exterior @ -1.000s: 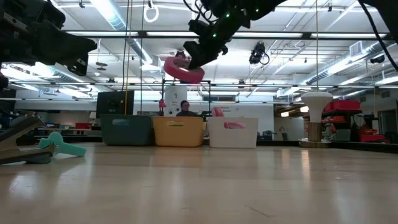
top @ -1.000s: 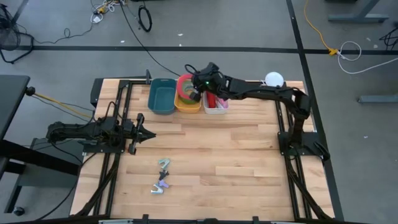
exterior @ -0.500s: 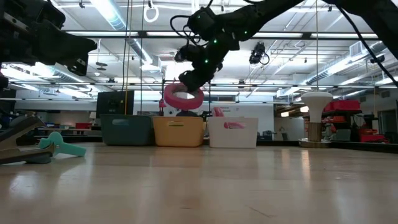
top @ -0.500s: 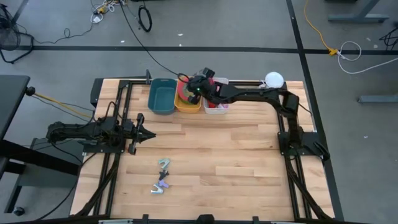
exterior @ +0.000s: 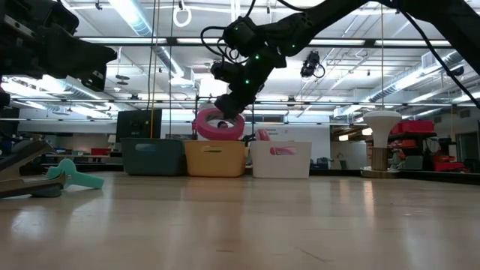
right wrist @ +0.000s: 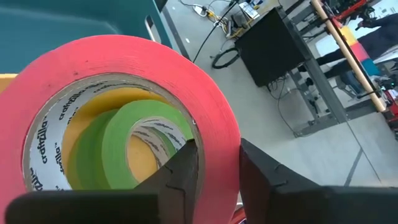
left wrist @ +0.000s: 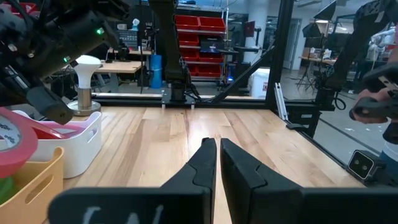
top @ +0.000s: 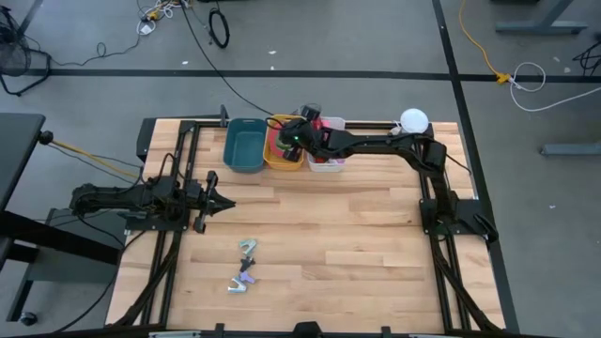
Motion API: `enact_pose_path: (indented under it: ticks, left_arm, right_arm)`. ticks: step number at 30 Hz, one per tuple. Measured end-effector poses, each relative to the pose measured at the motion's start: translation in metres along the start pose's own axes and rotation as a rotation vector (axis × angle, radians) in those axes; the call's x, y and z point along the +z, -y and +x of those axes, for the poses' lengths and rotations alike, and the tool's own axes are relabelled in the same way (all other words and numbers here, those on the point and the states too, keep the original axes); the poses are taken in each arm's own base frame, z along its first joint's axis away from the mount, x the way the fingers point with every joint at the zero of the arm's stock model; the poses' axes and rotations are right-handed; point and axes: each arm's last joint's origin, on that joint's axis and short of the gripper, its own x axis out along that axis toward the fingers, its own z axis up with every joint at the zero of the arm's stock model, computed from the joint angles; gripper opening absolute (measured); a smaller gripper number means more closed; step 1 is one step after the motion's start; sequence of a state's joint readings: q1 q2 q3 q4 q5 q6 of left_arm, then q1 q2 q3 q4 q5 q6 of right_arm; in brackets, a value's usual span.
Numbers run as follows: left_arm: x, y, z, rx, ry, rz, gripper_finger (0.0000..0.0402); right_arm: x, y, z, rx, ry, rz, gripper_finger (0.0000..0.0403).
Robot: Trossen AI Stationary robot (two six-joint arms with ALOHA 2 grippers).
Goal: Pick and place Stapler, Stapler remover, tape
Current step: Put the pink tape into the yellow bin, then put the top blue staple remover into the blue bin
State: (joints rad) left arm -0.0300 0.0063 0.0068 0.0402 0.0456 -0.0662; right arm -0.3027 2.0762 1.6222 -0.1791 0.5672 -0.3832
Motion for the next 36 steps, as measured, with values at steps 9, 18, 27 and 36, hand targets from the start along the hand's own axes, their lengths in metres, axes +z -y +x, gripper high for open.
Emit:
enact_pose_path:
  ticks: [9,18,27,36]
  left_arm:
    - [0.0000,0.0000,0.0000,0.000,0.000,0.000,0.0025]
    - [0.0000,0.0000,0.0000,0.000,0.000,0.000,0.0025]
    - [0.0000,0.0000,0.0000,0.000,0.000,0.000,0.0025]
    - [0.0000,0.0000,0.0000,0.000,0.000,0.000,0.0025]
  right_arm:
    - [-0.0002,0.0004,0.0005,0.008,0.002,0.001,0.0107]
    - [-0.0002,0.0004,0.0005,0.008,0.003,0.004,0.0128]
    - [0.0000,-0.0015,0.0003,0.067,0.020,0.022,0.0142]
    - [-0.0015,-0.0021,0.0003,0.072,0.005,0.031,0.0148]
